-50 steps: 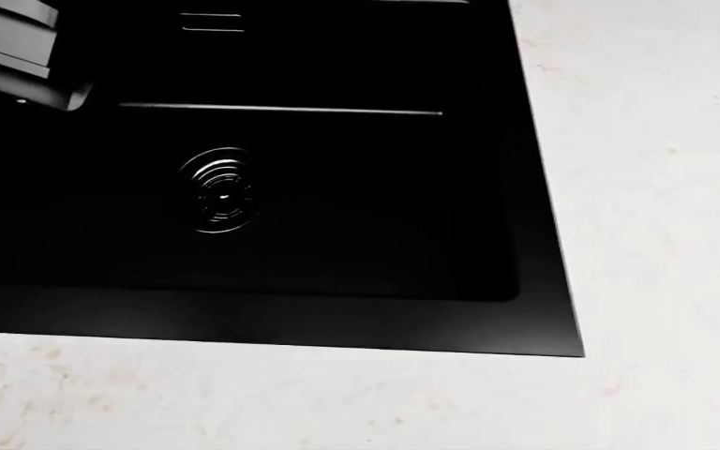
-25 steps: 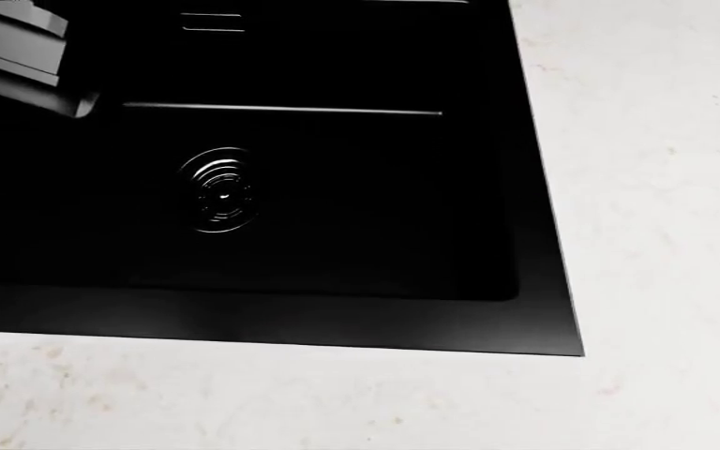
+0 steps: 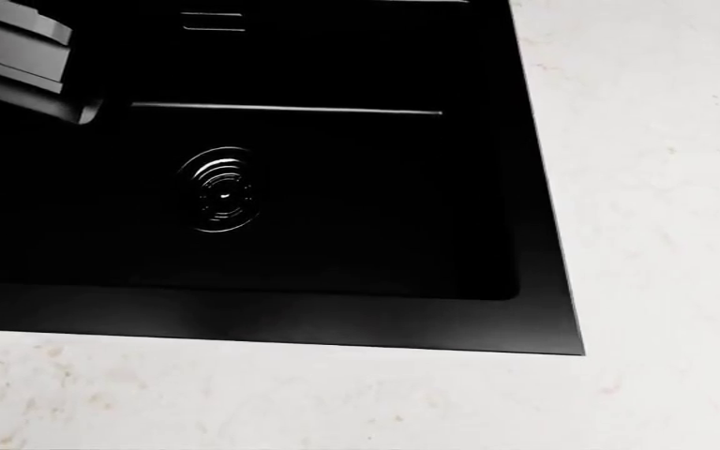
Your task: Pick the lemon, brussel sprout from the counter and place them in the cabinet. Then close the cabinet.
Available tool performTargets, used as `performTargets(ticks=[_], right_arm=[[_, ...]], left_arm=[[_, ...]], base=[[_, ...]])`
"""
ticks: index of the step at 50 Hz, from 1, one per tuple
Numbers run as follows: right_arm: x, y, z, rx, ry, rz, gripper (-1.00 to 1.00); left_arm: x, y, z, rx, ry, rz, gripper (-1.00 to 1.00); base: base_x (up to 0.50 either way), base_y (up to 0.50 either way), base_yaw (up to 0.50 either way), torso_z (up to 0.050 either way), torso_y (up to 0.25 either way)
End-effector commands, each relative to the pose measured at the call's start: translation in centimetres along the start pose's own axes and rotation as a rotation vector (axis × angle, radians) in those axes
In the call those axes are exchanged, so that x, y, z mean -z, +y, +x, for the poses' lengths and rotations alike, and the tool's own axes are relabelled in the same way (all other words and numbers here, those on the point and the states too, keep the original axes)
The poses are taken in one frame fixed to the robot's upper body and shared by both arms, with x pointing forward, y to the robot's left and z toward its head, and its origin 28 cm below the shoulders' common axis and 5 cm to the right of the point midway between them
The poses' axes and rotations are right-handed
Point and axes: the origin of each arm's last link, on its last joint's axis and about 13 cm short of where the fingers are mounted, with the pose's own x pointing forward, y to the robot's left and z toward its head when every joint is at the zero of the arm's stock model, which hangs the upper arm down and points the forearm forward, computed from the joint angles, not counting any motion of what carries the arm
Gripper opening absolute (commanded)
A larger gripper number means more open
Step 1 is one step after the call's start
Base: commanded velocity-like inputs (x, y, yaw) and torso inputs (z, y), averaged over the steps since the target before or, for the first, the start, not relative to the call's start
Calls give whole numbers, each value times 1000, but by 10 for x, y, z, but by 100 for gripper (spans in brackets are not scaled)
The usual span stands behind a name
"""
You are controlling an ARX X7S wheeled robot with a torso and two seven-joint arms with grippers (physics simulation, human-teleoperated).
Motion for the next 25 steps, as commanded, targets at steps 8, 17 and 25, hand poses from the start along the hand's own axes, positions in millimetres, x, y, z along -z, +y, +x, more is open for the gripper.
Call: performTargets(ticks=[8, 17, 25], right_arm=[[112, -8, 13, 9, 562, 336, 100], [103, -10, 14, 35, 492, 329, 100], [91, -14, 11, 36, 431, 316, 100]], left_arm=[[1, 0, 0, 2, 2, -5, 100], [2, 1, -1, -2, 6, -11, 100], [-1, 1, 1, -3, 3, -9, 100]], base=[[0, 0, 0, -1, -5], [0, 0, 0, -1, 14], [0, 0, 0, 0, 244]])
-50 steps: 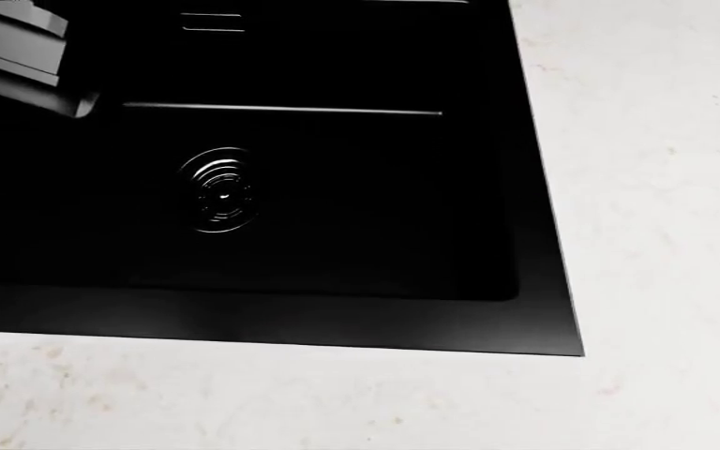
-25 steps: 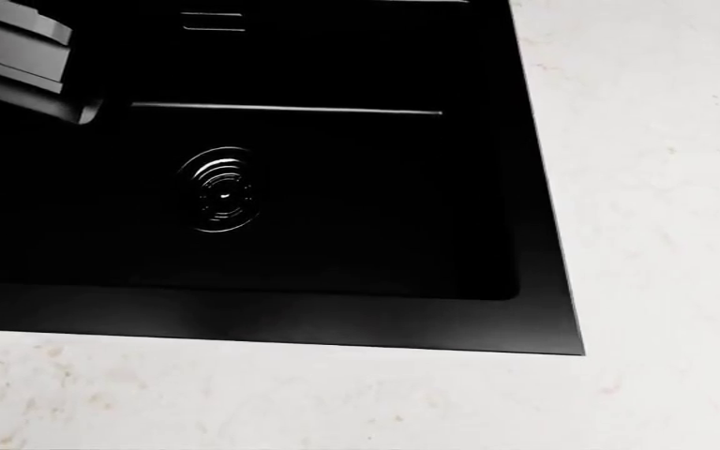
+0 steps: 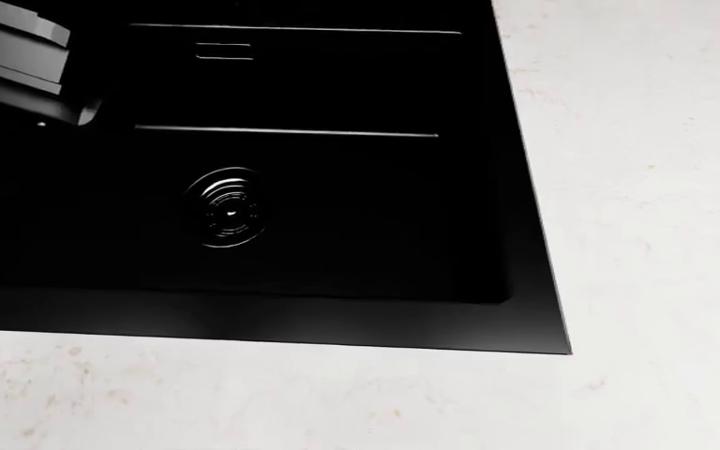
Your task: Pick the lemon, brussel sprout from the counter and place them in the cabinet. Then close the cabinet.
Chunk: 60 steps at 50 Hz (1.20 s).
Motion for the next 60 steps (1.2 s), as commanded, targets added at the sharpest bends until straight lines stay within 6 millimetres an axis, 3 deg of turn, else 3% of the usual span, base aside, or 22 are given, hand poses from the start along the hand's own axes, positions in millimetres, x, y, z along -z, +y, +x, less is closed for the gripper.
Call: performTargets(ticks=[1, 32, 60], right_arm=[[60, -19, 6, 108, 326, 172, 100], [40, -21, -6, 75, 222, 180, 100], [21, -21, -41, 100, 104, 317, 100]], left_arm=[[-2, 1, 1, -1, -2, 1, 100], [3, 7, 4, -26, 48, 32, 100], [11, 25, 5, -68, 116, 109, 100]], base=[[0, 0, 0, 0, 250], [0, 0, 0, 0, 244], [0, 0, 0, 0, 5]])
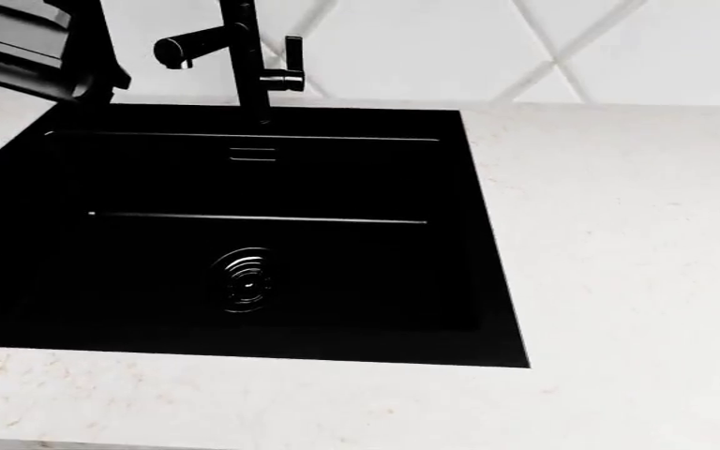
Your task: Pick the lemon, brussel sprout from the counter and place them in the cabinet. Then close the cabinet.
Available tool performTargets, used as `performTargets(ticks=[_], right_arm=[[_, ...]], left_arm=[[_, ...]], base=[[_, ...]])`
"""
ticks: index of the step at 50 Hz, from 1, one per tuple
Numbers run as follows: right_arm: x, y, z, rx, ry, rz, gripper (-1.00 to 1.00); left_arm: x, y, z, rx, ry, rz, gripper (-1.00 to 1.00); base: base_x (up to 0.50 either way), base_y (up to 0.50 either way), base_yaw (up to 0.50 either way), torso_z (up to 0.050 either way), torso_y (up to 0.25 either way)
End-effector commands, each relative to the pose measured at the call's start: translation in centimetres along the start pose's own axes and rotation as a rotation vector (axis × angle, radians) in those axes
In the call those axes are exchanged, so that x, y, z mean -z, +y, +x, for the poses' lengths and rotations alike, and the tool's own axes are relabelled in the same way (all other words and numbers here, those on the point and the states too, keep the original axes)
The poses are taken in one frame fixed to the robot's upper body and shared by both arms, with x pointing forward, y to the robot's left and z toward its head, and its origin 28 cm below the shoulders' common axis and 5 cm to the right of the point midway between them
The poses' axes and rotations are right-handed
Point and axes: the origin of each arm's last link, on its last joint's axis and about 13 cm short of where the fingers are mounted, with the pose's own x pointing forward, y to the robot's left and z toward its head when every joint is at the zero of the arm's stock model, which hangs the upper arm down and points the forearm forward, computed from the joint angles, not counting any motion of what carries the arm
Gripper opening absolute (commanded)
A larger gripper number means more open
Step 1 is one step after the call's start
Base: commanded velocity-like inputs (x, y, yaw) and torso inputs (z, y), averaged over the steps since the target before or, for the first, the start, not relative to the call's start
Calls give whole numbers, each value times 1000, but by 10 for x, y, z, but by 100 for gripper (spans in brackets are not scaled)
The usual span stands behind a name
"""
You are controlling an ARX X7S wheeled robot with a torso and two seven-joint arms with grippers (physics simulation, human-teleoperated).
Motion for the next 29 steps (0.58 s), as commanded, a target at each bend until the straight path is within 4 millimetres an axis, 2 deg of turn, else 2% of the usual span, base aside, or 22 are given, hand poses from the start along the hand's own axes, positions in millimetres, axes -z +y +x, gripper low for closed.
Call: performTargets(ticks=[1, 11, 20, 29], right_arm=[[-5, 1, -17, 17, -51, 50, 100], [0, -10, -40, 146, -20, 65, 100], [-5, -6, -69, 196, -49, 35, 100], [-4, 0, -85, 222, -57, 29, 100]], left_arm=[[3, 6, 1, -19, 28, 33, 100], [3, 8, 0, -30, 30, 34, 100], [2, 12, 0, -73, 55, 55, 100], [5, 16, -5, -109, 104, 70, 100]], base=[[0, 0, 0, 0, 0], [0, 0, 0, 0, 0], [0, 0, 0, 0, 0], [0, 0, 0, 0, 0]])
